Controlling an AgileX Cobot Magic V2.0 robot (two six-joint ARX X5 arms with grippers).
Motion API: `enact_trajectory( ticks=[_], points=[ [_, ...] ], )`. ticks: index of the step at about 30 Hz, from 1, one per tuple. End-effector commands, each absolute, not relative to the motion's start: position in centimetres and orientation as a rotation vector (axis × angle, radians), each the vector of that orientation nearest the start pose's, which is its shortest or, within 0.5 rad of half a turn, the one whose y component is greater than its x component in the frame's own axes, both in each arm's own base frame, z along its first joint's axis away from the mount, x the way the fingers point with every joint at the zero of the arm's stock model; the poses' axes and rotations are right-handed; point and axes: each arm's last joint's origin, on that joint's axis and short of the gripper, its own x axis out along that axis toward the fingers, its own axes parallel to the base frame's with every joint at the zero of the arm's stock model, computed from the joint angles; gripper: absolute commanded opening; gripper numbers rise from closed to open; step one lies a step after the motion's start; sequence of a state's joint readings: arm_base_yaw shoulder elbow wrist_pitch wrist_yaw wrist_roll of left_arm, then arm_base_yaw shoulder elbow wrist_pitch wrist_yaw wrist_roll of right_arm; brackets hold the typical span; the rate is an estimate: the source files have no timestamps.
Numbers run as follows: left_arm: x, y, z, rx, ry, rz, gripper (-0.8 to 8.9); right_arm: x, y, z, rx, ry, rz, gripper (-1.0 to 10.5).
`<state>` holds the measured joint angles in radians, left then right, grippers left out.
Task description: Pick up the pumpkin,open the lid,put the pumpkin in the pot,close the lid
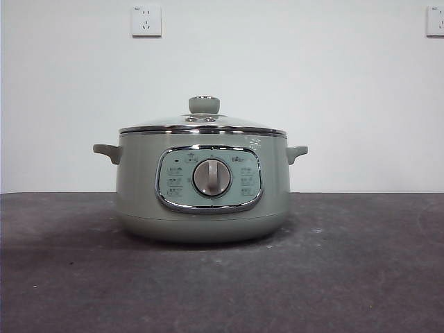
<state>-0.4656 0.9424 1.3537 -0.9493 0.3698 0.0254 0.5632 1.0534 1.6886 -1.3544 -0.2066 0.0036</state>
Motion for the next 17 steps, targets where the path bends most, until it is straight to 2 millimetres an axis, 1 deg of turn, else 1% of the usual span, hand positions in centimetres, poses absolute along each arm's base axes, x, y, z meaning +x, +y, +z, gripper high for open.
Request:
enact_trajectory(
  ticks=[1, 7, 9, 12, 14, 17],
  points=[
    [12.6, -7.5, 42.2, 0.047, 0.537, -0.822, -0.04, 9.9, 7.0, 46.2, -0.127, 0.745, 0.729, 0.0],
    [12.6, -7.5, 42.1, 0.054, 0.536, -0.82, -0.04, 9.9, 7.0, 46.2, -0.127, 0.745, 0.729, 0.0],
    [12.6, -7.2, 42.2, 0.095, 0.509, -0.778, -0.04, 9.9, 7.0, 46.2, -0.127, 0.745, 0.729, 0.0],
    [12.1, -6.0, 43.1, 0.133, 0.39, -0.652, -0.04, 9.9, 7.0, 46.2, -0.127, 0.745, 0.729, 0.0],
    [11.4, -5.0, 43.8, 0.143, 0.274, -0.61, -0.04, 9.9, 7.0, 46.2, -0.127, 0.745, 0.729, 0.0],
    [10.4, -3.7, 43.7, 0.136, 0.099, -0.53, -0.04, 9.9, 7.0, 46.2, -0.127, 0.745, 0.729, 0.0]
  ],
)
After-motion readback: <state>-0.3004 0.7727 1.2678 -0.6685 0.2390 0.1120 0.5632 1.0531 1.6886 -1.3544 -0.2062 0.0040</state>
